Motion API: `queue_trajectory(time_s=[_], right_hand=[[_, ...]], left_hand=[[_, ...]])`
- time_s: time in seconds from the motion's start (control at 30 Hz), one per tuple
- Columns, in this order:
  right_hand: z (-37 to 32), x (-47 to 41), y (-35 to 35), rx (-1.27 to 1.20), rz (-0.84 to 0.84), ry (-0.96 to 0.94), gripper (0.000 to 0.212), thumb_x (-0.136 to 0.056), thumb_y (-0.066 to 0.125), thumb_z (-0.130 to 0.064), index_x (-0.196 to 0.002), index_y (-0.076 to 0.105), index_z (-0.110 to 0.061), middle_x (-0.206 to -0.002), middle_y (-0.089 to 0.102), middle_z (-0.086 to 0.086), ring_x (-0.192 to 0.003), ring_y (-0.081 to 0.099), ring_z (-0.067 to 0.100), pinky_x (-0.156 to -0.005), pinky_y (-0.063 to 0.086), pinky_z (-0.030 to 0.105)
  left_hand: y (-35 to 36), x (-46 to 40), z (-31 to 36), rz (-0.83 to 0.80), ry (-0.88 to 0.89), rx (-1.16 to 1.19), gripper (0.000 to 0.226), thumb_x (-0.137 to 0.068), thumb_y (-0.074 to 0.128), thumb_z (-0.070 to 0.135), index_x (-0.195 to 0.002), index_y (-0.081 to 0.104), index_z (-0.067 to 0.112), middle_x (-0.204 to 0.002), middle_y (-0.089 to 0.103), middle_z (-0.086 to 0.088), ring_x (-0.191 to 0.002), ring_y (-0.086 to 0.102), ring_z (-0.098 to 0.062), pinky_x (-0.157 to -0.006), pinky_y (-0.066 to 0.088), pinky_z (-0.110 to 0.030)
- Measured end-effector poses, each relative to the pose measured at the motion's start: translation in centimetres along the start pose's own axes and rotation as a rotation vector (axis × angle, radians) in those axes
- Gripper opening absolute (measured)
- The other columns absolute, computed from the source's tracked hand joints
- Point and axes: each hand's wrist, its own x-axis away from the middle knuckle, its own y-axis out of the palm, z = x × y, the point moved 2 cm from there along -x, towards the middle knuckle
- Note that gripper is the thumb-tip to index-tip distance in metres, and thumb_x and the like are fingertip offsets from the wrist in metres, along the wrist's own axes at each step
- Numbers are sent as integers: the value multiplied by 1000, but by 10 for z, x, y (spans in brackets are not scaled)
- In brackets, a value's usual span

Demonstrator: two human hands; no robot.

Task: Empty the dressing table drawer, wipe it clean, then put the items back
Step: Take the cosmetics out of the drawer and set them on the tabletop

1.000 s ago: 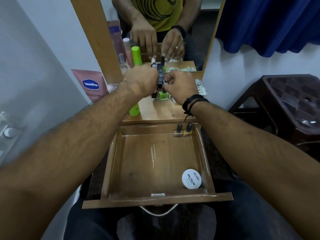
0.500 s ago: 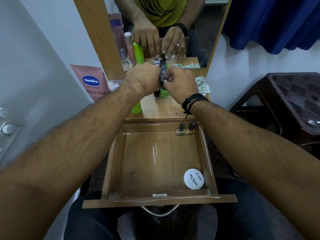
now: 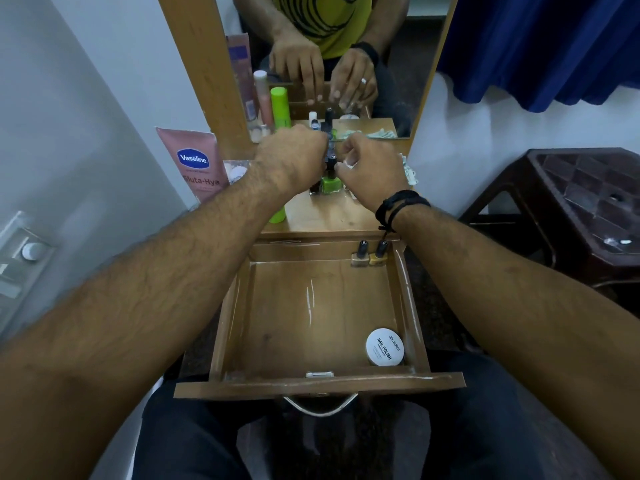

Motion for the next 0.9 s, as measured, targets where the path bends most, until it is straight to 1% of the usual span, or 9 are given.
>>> queue_trajectory(time_s=[0.13,0.23,0.3,0.37,0.43,0.57,0.73,0.8,0.9], right_hand=[[6,29,-15,22,22,-5,17,-88,62,-24,-103,68,-16,-95,71,4,-92,62,24,-77,46,35],[13,55,-18,81,-6,17,16,-87,54,-16,-93,68,-10,-94,71,11,-90,62,33,-68,38,33],[22,73,-18,127,-31,39,14,-85,53,-14,-90,66,-10,-93,71,14,-89,61,36,-65,34,33],[35,90,-15,158,-70,58,14,-85,55,-14,-91,67,-8,-94,71,17,-91,61,40,-66,37,36],[51,106,-8,176,-124,77,16,-85,57,-16,-92,70,-9,-94,71,17,-92,62,41,-72,48,41],[81,128,11,235,-193,163,25,-86,53,-26,-103,71,-21,-100,72,9,-95,65,37,-78,54,42],[95,134,24,308,-289,236,46,-81,43,-41,-123,58,-35,-110,70,3,-98,65,35,-82,56,48],[95,131,27,315,-305,238,46,-82,44,-41,-127,52,-39,-111,69,3,-98,65,36,-81,56,50],[94,128,28,327,-317,227,44,-86,48,-36,-130,51,-39,-114,67,4,-101,64,38,-82,55,51]], left_hand=[[-3,24,25,55,69,55,18,-97,55,27,-111,65,19,-108,65,-11,-97,65,-35,-66,46,-41],[6,44,50,34,95,119,19,-96,53,26,-112,62,22,-112,64,-9,-101,64,-36,-64,44,-42],[16,58,66,6,131,160,19,-93,54,25,-110,61,20,-112,64,-8,-102,64,-35,-65,47,-43],[27,72,78,-40,135,188,22,-91,57,27,-111,62,20,-112,64,-8,-102,64,-35,-67,46,-41],[38,85,86,-95,148,197,24,-93,56,28,-114,62,18,-114,62,-10,-105,62,-35,-68,43,-41],[63,103,95,-185,149,201,28,-96,52,23,-122,57,16,-122,60,-11,-110,59,-39,-74,44,-43],[92,107,91,-275,39,220,28,-100,44,22,-127,51,19,-123,58,-7,-114,59,-37,-80,48,-48],[97,106,91,-290,24,215,36,-101,39,18,-136,48,22,-127,57,-6,-116,58,-37,-80,46,-47],[99,103,92,-324,23,202,50,-103,35,17,-152,34,28,-137,54,-5,-122,56,-37,-89,48,-50]])
